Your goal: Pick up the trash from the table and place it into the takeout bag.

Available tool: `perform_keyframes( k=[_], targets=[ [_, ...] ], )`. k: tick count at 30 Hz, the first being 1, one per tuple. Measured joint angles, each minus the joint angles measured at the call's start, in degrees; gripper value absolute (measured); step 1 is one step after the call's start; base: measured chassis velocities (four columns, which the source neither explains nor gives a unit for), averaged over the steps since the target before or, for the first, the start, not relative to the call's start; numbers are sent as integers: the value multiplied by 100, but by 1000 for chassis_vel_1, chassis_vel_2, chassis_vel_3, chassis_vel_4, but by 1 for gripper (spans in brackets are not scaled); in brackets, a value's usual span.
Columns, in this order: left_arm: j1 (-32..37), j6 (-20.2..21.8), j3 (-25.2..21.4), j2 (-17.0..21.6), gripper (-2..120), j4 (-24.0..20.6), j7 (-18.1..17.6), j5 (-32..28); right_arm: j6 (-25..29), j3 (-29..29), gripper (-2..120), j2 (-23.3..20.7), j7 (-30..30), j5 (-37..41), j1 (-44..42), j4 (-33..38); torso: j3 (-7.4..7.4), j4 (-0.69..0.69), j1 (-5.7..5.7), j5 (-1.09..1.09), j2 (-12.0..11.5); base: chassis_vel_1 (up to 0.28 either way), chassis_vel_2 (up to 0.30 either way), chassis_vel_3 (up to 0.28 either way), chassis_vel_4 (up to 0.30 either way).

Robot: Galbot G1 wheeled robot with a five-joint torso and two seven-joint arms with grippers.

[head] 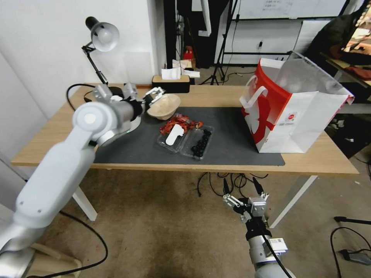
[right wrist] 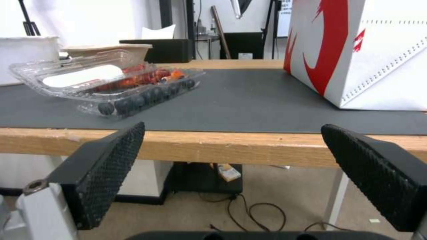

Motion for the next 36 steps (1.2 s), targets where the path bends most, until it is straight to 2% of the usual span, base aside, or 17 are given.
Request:
perform_keyframes(
  k=[12, 15, 23, 36],
  targets=[
    [-463, 1, 445, -546, 100, 1021, -531, -9, -21, 27, 100, 24, 8, 21, 25, -38, 0, 1, 0, -1, 1, 0, 0, 0, 0],
    [-524, -17, 552, -639, 100, 1330, -532, 126, -11, 19, 100, 43, 8, 21, 27, -47, 0, 1, 0, -1, 1, 0, 0, 0, 0],
    [-527, -107, 572, -788, 100, 1746, -446, 327, 14, 30, 100, 14, 6, 30, 20, -46, 0, 1, 0, -1, 1, 0, 0, 0, 0],
    [-562, -287, 545, -905, 100, 2123, -290, 495, 35, 28, 100, 31, 1, 35, -10, -1, 0, 1, 0, -1, 1, 0, 0, 0, 0]
  ],
)
